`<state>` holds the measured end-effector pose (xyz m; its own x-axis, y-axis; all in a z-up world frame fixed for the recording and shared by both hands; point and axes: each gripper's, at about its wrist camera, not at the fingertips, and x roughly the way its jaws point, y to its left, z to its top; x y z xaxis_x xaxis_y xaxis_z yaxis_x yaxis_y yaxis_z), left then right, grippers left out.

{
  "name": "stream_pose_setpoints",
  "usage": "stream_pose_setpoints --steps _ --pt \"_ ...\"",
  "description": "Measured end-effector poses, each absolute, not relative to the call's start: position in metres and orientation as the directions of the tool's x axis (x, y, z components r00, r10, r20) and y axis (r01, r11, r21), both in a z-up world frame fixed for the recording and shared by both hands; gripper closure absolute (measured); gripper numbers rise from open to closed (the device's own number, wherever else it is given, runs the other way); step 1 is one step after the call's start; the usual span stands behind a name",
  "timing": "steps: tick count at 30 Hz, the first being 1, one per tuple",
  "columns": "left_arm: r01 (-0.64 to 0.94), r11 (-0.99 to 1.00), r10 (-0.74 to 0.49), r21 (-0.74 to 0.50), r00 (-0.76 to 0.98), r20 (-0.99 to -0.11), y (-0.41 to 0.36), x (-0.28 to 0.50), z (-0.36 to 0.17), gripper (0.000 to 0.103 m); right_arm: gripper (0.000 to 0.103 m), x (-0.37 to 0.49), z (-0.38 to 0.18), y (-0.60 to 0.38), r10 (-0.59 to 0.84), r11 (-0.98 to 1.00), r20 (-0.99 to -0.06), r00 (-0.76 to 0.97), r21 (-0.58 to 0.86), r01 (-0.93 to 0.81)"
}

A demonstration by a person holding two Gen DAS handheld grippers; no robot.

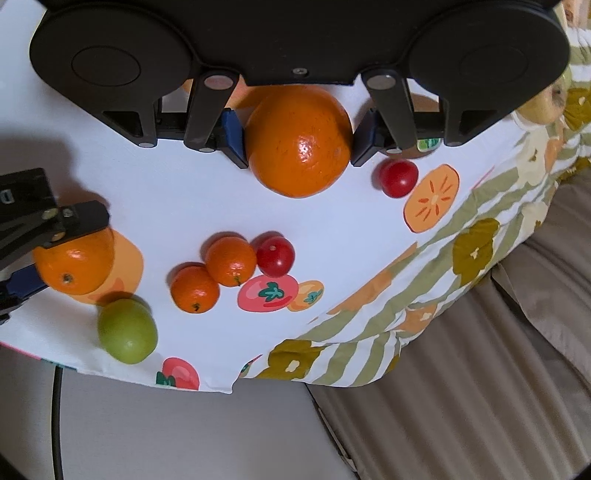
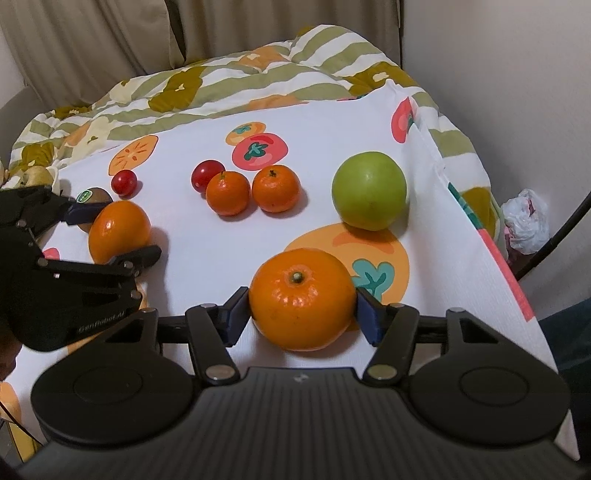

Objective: Organize fruits
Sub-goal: 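Grasp the large orange with the left tool while the right tool grasps a tangerine, then carry the orange with the left tool while the right tool carries the tangerine toward the bowl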

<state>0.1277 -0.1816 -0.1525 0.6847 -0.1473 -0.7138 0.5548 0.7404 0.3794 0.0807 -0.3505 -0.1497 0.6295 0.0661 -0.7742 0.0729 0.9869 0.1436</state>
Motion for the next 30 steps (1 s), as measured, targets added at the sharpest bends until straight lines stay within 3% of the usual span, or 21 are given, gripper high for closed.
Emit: stream_pose_setpoints --steps 30 --pt "0.258 0.936 -0.056 0.241 0.782 -0.621 -0.109 0.075 -0.059 0.040 0.028 0.077 -0.062 -0.290 0.184 0.983 -0.669 0.720 0.103 -0.155"
